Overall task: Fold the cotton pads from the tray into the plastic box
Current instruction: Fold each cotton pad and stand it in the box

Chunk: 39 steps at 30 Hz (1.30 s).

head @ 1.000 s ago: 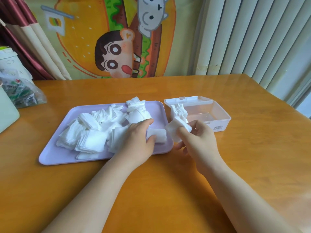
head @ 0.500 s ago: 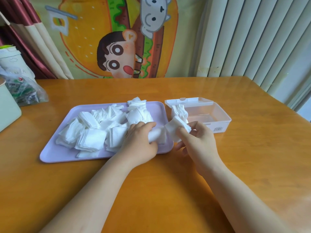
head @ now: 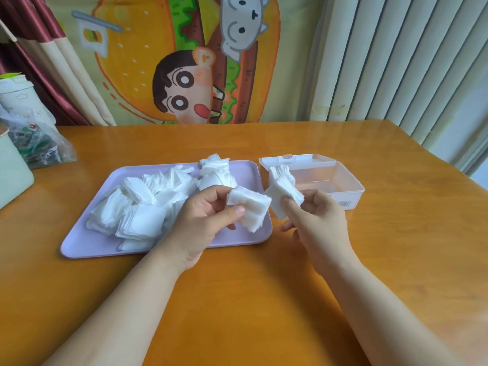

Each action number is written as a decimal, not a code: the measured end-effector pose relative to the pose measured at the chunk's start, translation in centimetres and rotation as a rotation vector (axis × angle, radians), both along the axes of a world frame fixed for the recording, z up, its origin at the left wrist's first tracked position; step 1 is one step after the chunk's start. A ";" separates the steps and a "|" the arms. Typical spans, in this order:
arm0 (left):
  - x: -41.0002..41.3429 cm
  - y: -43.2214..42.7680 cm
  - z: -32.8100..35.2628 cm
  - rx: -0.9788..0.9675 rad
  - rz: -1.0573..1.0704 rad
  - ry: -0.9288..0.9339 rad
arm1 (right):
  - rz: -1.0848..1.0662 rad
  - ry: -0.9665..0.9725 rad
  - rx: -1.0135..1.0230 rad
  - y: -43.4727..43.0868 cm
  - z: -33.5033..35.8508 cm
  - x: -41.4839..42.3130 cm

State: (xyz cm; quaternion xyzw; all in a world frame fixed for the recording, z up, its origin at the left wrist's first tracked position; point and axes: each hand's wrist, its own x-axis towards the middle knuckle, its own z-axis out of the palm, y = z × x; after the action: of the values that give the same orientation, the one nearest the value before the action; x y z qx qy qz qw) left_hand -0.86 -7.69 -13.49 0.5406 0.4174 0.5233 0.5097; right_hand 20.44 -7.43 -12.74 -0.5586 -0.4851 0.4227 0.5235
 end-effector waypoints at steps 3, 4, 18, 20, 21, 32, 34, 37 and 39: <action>0.1 -0.2 -0.1 -0.023 -0.062 0.046 | 0.106 -0.023 0.004 -0.2 0.4 -0.3; 0.2 -0.3 -0.1 -0.026 -0.072 0.076 | 0.151 -0.025 0.005 -0.3 0.4 -0.4; 0.9 -0.4 -0.5 0.024 0.080 0.199 | 0.376 -0.111 0.115 -0.7 -0.1 -0.5; 0.9 -0.4 -0.5 0.010 0.094 0.190 | 0.443 -0.108 0.128 -0.7 0.0 -0.4; 1.0 -0.4 -0.5 0.004 0.101 0.188 | 0.457 -0.138 0.135 -0.8 0.0 -0.4; 0.8 -0.6 0.1 -0.036 -0.034 0.143 | 0.435 -0.048 0.107 -0.5 -0.7 -0.8; 0.9 -0.6 0.1 -0.023 -0.009 0.127 | 0.474 0.100 0.031 -0.8 -0.6 -1.1; 1.1 -0.7 0.0 -0.005 -0.003 0.135 | 0.473 0.200 -0.075 -1.3 -0.4 -1.8; 1.3 -1.0 0.0 0.010 -0.015 0.135 | 0.423 0.162 -0.082 -1.5 -0.5 -2.2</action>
State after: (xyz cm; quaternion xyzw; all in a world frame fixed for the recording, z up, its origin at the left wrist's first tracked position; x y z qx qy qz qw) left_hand 0.45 -8.65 -13.44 0.5802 0.4442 0.4838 0.4816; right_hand 18.25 -8.95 -13.21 -0.4295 -0.5302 0.5858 0.4373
